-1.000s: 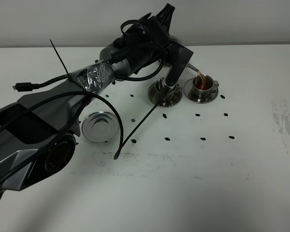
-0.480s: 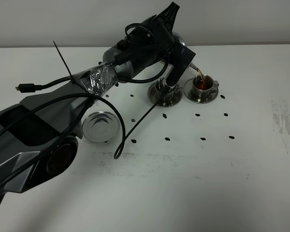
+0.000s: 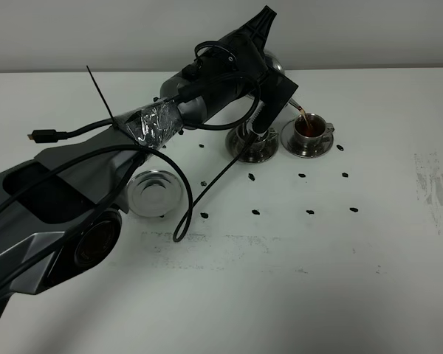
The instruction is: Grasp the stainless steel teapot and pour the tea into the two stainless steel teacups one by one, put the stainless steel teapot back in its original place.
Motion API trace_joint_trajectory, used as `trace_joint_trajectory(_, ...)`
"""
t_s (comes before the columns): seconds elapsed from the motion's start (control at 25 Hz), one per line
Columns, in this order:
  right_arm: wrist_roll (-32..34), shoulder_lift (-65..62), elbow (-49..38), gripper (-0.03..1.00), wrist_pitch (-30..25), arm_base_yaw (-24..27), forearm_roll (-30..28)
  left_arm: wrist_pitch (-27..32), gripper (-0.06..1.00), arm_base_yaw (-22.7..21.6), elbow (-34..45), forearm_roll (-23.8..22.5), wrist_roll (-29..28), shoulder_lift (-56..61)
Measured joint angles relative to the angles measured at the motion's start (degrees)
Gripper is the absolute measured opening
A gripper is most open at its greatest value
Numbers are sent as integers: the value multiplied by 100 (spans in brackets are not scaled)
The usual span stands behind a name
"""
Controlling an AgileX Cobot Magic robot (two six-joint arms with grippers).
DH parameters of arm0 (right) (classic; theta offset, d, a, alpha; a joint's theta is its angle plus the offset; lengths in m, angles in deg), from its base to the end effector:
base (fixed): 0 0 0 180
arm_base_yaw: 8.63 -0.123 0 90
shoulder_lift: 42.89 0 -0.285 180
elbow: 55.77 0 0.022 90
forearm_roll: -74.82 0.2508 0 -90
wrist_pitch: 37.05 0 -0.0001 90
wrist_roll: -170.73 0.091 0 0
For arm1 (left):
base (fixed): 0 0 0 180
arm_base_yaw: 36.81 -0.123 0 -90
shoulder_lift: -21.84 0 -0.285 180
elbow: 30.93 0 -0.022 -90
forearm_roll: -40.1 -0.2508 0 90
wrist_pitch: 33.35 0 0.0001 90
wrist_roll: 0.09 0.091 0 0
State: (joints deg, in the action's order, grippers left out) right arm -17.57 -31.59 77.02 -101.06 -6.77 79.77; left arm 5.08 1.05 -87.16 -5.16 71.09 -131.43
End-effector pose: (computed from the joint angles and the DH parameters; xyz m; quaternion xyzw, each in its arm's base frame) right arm -0.0004 0.0071 0.2799 -0.0513 0.8745 0.0004 0.4823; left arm 0.4763 -0.3193 0.1940 0.8049 0.3424 0.4217 0.2388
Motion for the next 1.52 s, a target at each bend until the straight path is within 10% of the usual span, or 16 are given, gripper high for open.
trace_joint_trajectory(1.52, 0, 0, 0, 33, 0, 0, 0, 324, 18, -114, 0, 707, -990, 0)
